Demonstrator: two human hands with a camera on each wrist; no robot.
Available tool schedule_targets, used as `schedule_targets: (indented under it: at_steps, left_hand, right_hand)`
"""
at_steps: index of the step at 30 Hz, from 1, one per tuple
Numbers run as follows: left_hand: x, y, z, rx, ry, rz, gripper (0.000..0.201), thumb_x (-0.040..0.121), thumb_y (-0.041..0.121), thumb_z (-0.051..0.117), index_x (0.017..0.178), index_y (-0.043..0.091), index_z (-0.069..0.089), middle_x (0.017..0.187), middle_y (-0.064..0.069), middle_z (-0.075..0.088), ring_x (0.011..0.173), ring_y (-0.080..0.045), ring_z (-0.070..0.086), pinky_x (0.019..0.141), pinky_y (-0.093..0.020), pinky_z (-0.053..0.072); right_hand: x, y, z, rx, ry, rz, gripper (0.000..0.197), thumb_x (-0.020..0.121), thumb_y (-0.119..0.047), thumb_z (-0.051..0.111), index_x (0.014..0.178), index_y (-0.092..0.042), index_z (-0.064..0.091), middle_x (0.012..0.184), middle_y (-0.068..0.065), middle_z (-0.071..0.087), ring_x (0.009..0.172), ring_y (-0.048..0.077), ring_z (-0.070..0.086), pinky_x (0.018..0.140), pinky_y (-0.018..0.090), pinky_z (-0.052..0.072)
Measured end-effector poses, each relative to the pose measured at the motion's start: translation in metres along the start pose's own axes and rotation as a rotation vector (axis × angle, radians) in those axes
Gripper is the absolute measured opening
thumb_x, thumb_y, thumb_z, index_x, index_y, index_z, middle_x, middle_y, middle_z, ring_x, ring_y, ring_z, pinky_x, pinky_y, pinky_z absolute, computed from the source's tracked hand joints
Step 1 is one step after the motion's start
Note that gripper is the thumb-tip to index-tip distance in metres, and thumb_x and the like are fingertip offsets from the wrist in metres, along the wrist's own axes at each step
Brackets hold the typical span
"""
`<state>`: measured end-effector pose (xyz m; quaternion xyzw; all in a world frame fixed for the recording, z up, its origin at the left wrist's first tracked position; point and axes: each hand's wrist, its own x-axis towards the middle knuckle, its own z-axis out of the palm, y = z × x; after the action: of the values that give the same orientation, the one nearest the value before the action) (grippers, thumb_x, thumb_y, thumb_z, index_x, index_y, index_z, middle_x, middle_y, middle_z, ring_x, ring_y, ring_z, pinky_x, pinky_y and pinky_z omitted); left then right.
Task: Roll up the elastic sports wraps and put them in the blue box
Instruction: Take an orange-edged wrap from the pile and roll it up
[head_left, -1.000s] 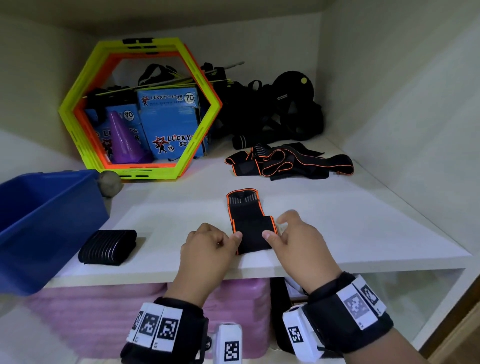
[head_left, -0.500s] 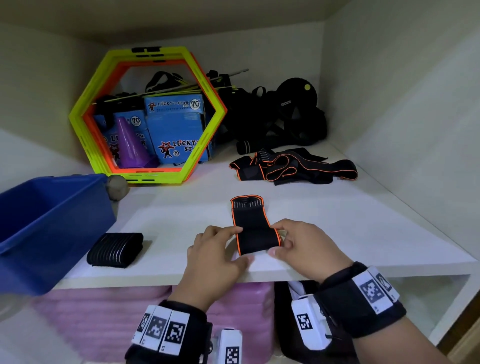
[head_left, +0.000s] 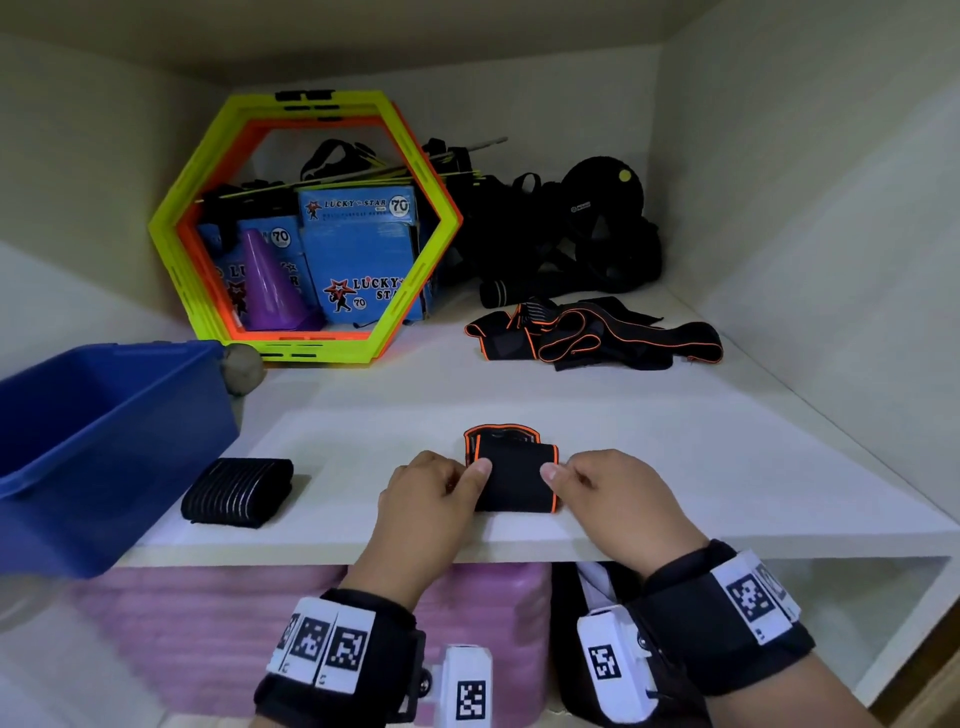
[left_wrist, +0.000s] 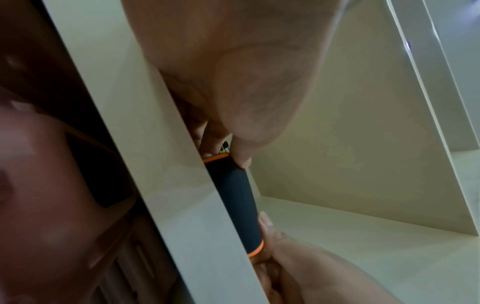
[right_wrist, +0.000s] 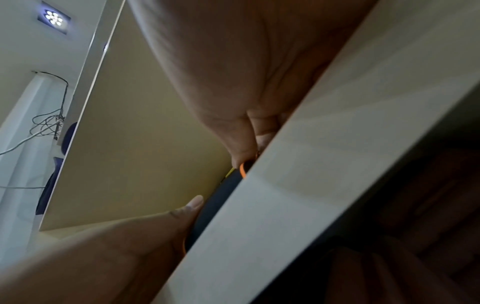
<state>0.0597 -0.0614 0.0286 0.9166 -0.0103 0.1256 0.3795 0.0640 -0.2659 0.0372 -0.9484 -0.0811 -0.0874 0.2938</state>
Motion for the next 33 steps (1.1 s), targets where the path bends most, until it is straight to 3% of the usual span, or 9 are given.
schedule_targets:
  at_steps: [3, 5, 9, 11, 16, 20, 24, 27, 33]
  left_hand:
    - [-0.005, 0.003, 0.001, -0.134, 0.107, -0.01, 0.014, 0.092, 0.044, 0.064, 0.097, 0.03, 0.061, 0.082, 0.008, 0.068, 0.081, -0.01, 0.064, 0.073, -0.027, 0.049]
    - [-0.008, 0.003, 0.001, -0.178, 0.128, -0.012, 0.025, 0.091, 0.04, 0.068, 0.11, 0.034, 0.054, 0.082, 0.008, 0.07, 0.08, -0.004, 0.065, 0.073, -0.023, 0.049]
    - [-0.013, 0.002, -0.005, -0.175, 0.132, -0.026, 0.024, 0.092, 0.03, 0.068, 0.113, 0.029, 0.058, 0.087, 0.011, 0.071, 0.084, -0.003, 0.067, 0.074, -0.019, 0.05]
    - [-0.018, -0.001, -0.01, -0.139, 0.145, -0.026, 0.023, 0.092, 0.022, 0.066, 0.113, 0.025, 0.058, 0.088, 0.014, 0.07, 0.08, 0.004, 0.065, 0.069, -0.008, 0.045]
    - [-0.033, -0.022, -0.034, -0.054, 0.25, -0.057, 0.024, 0.091, 0.018, 0.066, 0.114, 0.02, 0.063, 0.091, 0.013, 0.069, 0.071, 0.019, 0.055, 0.064, 0.001, 0.039]
    - [-0.044, -0.04, -0.059, 0.054, 0.367, -0.073, 0.023, 0.087, 0.024, 0.072, 0.11, 0.023, 0.07, 0.097, 0.011, 0.07, 0.07, 0.006, 0.061, 0.063, -0.005, 0.037]
    - [-0.047, -0.058, -0.076, 0.131, 0.434, -0.085, 0.028, 0.086, 0.022, 0.073, 0.114, 0.022, 0.069, 0.107, 0.007, 0.068, 0.076, -0.001, 0.065, 0.071, -0.013, 0.045]
    - [-0.049, -0.065, -0.081, 0.148, 0.434, -0.093, 0.027, 0.087, 0.024, 0.069, 0.114, 0.02, 0.069, 0.108, 0.005, 0.072, 0.093, -0.011, 0.07, 0.084, -0.028, 0.055]
    - [-0.028, -0.032, -0.117, 0.307, 0.265, -0.013, 0.022, 0.089, 0.033, 0.069, 0.108, 0.021, 0.071, 0.099, 0.006, 0.071, 0.095, -0.018, 0.068, 0.075, -0.026, 0.043]
  right_hand:
    - [-0.001, -0.005, 0.003, 0.065, 0.079, 0.057, 0.038, 0.096, -0.05, 0.053, 0.076, -0.018, 0.059, 0.071, -0.004, 0.061, 0.075, 0.018, 0.06, 0.07, 0.036, 0.047]
    - [-0.002, -0.008, 0.004, 0.152, 0.119, 0.076, 0.023, 0.094, -0.045, 0.058, 0.089, -0.022, 0.058, 0.077, -0.01, 0.062, 0.081, 0.013, 0.061, 0.072, 0.032, 0.047]
    - [-0.002, -0.022, 0.009, 0.207, 0.072, 0.008, 0.009, 0.093, -0.029, 0.064, 0.091, -0.024, 0.057, 0.077, -0.014, 0.064, 0.082, 0.012, 0.063, 0.073, 0.028, 0.044]
    - [-0.003, -0.033, 0.014, 0.213, 0.041, -0.031, 0.008, 0.092, -0.024, 0.066, 0.089, -0.024, 0.058, 0.08, -0.009, 0.067, 0.083, 0.014, 0.065, 0.077, 0.031, 0.049]
    - [-0.002, -0.062, 0.034, 0.243, -0.015, -0.09, 0.004, 0.091, -0.027, 0.066, 0.093, -0.024, 0.064, 0.083, -0.009, 0.069, 0.084, 0.012, 0.066, 0.081, 0.033, 0.052]
    - [-0.002, -0.088, 0.051, 0.223, -0.084, -0.159, 0.017, 0.091, -0.033, 0.063, 0.104, -0.023, 0.066, 0.091, -0.008, 0.068, 0.086, 0.013, 0.064, 0.082, 0.037, 0.053]
    - [-0.002, -0.109, 0.064, 0.223, -0.103, -0.228, 0.024, 0.09, -0.034, 0.062, 0.112, -0.025, 0.066, 0.099, -0.008, 0.069, 0.096, 0.015, 0.064, 0.087, 0.039, 0.052]
    - [-0.004, -0.118, 0.071, 0.228, -0.112, -0.243, 0.026, 0.089, -0.037, 0.063, 0.113, -0.028, 0.065, 0.101, -0.012, 0.068, 0.099, 0.011, 0.064, 0.089, 0.038, 0.052]
    - [0.011, -0.114, 0.058, 0.341, -0.19, -0.131, 0.022, 0.088, -0.037, 0.067, 0.106, -0.026, 0.064, 0.09, -0.009, 0.068, 0.087, 0.006, 0.063, 0.084, 0.029, 0.052]
